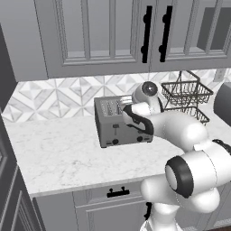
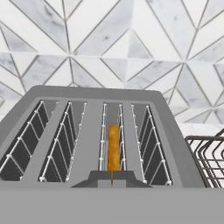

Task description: Start the toaster. Once the lever pops up, take the bread to the plate on the dining counter.

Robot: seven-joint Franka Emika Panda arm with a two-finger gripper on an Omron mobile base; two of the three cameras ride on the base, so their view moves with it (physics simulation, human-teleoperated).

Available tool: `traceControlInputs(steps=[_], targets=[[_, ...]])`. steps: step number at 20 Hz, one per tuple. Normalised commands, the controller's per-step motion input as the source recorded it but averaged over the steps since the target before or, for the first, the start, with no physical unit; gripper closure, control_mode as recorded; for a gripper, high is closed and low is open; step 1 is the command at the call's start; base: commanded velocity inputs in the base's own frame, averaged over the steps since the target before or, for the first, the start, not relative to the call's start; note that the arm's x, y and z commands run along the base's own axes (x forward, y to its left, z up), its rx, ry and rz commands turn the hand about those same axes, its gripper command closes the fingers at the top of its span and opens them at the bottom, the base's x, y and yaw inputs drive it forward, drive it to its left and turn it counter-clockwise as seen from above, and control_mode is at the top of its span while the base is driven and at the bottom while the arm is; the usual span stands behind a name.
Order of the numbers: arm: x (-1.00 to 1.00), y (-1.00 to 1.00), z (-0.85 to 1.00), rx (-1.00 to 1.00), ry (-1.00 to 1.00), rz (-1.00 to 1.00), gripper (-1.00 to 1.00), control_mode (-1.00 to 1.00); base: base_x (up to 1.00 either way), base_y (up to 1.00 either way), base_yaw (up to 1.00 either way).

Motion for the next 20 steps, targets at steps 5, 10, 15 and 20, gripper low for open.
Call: traceControlInputs(steps=[5, 10, 15, 20], targets=[[0.0, 0.0, 0.0, 0.0, 0.0, 0.0, 1.0, -1.0, 0.0, 0.0, 0.0], [0.0, 0.0, 0.0, 0.0, 0.0, 0.0, -1.0, -1.0, 0.0, 0.0, 0.0], [0.0, 0.0, 0.0, 0.0, 0.0, 0.0, -1.0, -1.0, 0.0, 0.0, 0.0], [0.0, 0.0, 0.0, 0.0, 0.0, 0.0, -1.0, -1.0, 0.0, 0.0, 0.0]])
